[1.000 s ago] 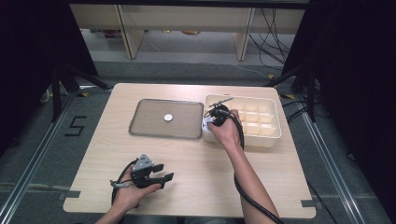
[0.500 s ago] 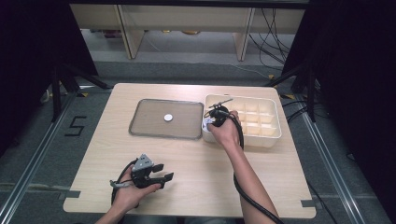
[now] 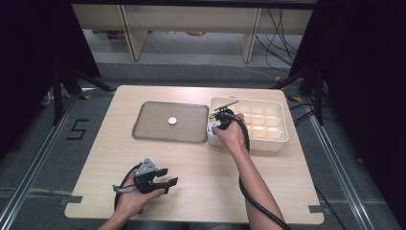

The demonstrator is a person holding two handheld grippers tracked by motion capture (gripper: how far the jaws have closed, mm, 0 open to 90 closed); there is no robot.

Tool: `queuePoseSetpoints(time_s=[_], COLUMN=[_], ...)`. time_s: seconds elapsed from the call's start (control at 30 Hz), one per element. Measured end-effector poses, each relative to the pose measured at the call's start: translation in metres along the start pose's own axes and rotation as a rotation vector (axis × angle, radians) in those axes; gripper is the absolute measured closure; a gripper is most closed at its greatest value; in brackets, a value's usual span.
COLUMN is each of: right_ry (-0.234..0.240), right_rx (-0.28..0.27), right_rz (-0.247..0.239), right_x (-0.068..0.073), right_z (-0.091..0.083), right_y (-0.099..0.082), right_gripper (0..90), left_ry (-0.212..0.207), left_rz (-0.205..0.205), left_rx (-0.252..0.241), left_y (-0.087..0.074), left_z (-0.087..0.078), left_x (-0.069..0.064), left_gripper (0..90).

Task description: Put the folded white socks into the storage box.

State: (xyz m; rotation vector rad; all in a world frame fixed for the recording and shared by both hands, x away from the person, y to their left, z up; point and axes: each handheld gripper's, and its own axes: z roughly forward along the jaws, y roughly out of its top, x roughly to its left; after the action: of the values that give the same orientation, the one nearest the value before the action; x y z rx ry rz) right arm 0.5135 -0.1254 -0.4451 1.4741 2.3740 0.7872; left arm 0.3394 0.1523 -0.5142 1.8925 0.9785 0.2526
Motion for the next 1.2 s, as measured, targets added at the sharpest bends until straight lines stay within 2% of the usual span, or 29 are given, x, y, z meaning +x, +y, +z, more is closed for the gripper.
queuePoseSetpoints(time_s=[0.13, 0.17, 0.3, 0.37, 0.57, 0.6, 0.63, 0.7, 0.77, 0.8, 0.93, 0.97, 1.07, 1.1, 1.2], right_ry=[0.002, -0.001, -0.001, 0.0, 0.007, 0.014, 0.008, 0.008, -0.007, 0.007, -0.008, -0.002, -0.008, -0.009, -0.007], right_rx=[0.002, -0.006, -0.021, -0.014, -0.017, -0.017, -0.028, -0.036, -0.039, -0.041, -0.059, -0.067, -0.074, -0.079, -0.09], right_rz=[0.026, 0.005, 0.007, -0.015, 0.022, 0.011, -0.009, 0.01, -0.002, 0.019, -0.001, 0.017, 0.03, 0.017, 0.035], right_x=[0.0002, -0.0015, 0.001, -0.0001, -0.0002, -0.0009, -0.0026, -0.0005, -0.001, 0.0002, -0.0005, 0.0003, 0.0002, -0.0008, 0.0002], right_z=[0.0011, 0.001, -0.0001, -0.0001, 0.0003, 0.0, 0.0003, -0.0007, -0.0014, -0.0023, -0.0042, -0.0047, -0.0056, -0.0059, -0.007], right_y=[-0.0004, -0.0007, -0.003, -0.0023, -0.0024, -0.0032, -0.0037, -0.0042, -0.0043, -0.0042, -0.0049, -0.0052, -0.0069, -0.0072, -0.0079], right_gripper=[78.3, 78.2, 78.3, 78.3, 77.7, 77.3, 76.8, 75.8, 74.5, 74.0, 69.7, 68.8, 66.3, 64.8, 62.3], left_ry=[-0.002, -0.002, 0.0, -0.003, 0.0, 0.0, -0.002, -0.008, -0.008, -0.008, -0.006, -0.005, -0.009, -0.008, -0.011], left_rz=[-0.001, -0.001, -0.004, -0.001, -0.009, -0.006, -0.002, -0.006, -0.008, -0.008, -0.007, -0.009, -0.006, -0.007, -0.006], left_rx=[-0.003, -0.001, 0.002, -0.001, -0.001, 0.001, 0.001, 0.0, -0.001, -0.001, -0.003, -0.003, -0.001, -0.003, -0.004], left_y=[0.0002, 0.0001, 0.0002, 0.0, 0.0003, 0.0003, 0.0004, 0.0004, 0.0005, 0.0005, 0.0004, 0.0005, 0.0003, 0.0002, 0.0003], left_z=[-0.0002, -0.0003, -0.0001, 0.0001, -0.0003, -0.0006, -0.0005, -0.0001, 0.0002, 0.0002, 0.0005, 0.0007, 0.0009, 0.0011, 0.0013], left_x=[0.0, 0.0, 0.0, -0.0001, -0.0002, 0.0001, 0.0005, 0.0009, 0.0009, 0.0008, 0.0004, 0.0001, 0.0, -0.0002, -0.0002], left_gripper=[41.0, 41.0, 41.0, 41.0, 41.0, 41.0, 41.0, 41.0, 41.0, 41.0, 41.0, 41.0, 41.0, 41.0, 41.0])
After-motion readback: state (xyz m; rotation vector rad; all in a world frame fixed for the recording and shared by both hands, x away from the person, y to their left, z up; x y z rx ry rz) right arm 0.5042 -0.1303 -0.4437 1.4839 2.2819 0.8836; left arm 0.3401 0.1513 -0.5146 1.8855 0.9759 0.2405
